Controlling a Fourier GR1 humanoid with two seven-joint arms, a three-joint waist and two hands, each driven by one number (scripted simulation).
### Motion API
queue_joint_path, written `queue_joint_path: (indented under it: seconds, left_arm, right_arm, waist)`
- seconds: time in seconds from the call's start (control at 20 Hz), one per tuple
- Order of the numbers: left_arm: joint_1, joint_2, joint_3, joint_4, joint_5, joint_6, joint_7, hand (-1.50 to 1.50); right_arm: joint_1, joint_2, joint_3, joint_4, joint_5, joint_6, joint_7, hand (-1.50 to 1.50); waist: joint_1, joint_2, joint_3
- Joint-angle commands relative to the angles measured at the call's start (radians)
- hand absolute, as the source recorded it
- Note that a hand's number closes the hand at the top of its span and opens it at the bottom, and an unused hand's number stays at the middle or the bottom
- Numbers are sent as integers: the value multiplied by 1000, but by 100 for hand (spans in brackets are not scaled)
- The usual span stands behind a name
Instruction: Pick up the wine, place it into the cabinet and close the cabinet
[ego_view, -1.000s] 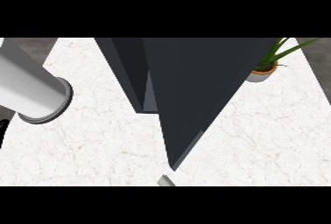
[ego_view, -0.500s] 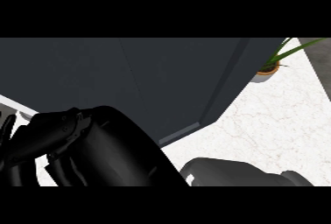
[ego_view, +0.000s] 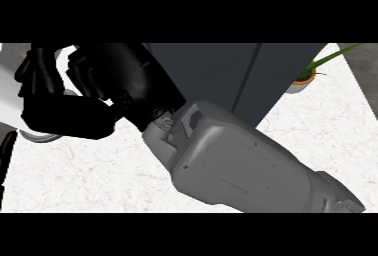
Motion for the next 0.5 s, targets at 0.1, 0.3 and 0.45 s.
queue_joint_path:
  seconds: [0.1,0.3,0.45]
  left_arm:
    - [-7,-40,-10,-19,-52,33,22,-150]
    - [-9,-45,9,42,-51,-19,14,-150]
    - [-35,-46,-1,30,-63,-13,40,-150]
  right_arm:
    - [-49,1,-105,208,-33,78,-104,150]
    - [-39,-59,-177,290,-50,184,-190,150]
    - [-75,0,-173,386,-17,154,-235,150]
  waist:
    - [-7,1,1]
    - [-8,3,1]
    - [-5,4,1]
